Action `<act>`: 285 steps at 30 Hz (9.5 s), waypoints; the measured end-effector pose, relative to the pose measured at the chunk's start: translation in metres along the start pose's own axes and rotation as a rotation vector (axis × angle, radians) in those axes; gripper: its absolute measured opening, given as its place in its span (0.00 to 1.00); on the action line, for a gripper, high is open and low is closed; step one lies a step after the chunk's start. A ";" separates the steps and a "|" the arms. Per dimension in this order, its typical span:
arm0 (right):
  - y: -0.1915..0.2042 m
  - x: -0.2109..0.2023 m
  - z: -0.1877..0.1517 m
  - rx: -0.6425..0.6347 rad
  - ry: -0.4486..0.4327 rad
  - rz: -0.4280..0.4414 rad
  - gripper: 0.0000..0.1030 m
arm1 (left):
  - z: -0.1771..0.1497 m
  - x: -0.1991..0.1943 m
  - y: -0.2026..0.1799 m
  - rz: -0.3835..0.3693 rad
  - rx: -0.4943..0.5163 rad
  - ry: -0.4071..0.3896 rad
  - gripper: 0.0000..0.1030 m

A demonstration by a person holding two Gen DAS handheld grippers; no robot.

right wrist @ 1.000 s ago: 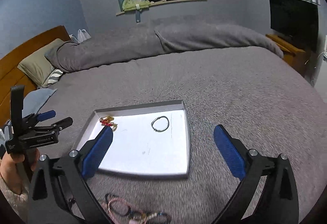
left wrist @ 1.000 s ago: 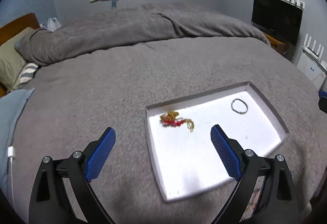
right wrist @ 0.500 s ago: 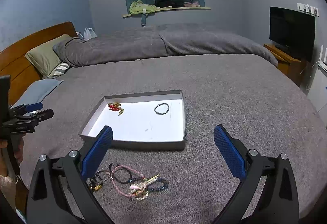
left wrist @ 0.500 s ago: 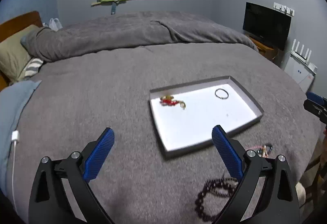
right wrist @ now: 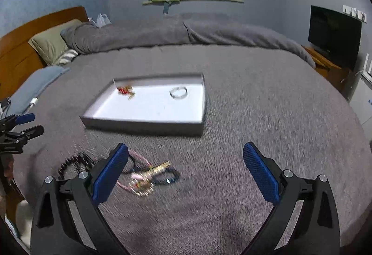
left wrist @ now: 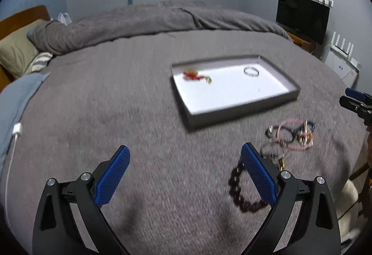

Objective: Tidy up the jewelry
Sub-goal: 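Open the left tool and withdraw both tools from the tray, then grasp the pink cord bracelet with the right tool while the left tool grasps the dark bead bracelet, then lower the dark bead bracelet and pink cord bracelet into the tray with both tools, then open both tools and pull back from the tray, then grasp the small dark bead bracelet with the left tool while the right tool grasps a blue beaded bracelet, then carry both bracelets into the tray and lower them with both tools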

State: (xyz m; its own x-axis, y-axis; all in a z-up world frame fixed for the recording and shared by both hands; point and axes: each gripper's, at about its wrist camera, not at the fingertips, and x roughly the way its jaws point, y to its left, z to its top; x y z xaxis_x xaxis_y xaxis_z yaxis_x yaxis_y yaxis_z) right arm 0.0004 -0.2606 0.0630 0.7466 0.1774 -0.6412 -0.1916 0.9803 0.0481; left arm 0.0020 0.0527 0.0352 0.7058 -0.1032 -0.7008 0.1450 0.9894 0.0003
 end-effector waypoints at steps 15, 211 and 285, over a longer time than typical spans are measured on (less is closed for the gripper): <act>0.022 0.043 -0.031 -0.029 0.084 0.040 0.95 | -0.042 0.023 -0.032 -0.030 0.076 0.056 0.93; 0.002 0.032 -0.036 0.022 0.059 -0.028 0.95 | -0.024 0.053 -0.062 -0.099 0.086 0.089 0.91; 0.022 0.002 0.023 -0.078 -0.051 0.064 0.07 | 0.018 0.001 -0.049 -0.190 0.157 -0.056 0.06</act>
State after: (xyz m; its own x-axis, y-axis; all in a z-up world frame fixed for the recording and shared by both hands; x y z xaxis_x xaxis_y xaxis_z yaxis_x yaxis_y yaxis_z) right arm 0.0121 -0.2365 0.0799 0.7621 0.2458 -0.5990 -0.2874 0.9574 0.0272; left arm 0.0083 0.0021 0.0470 0.6922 -0.2957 -0.6583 0.3815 0.9243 -0.0140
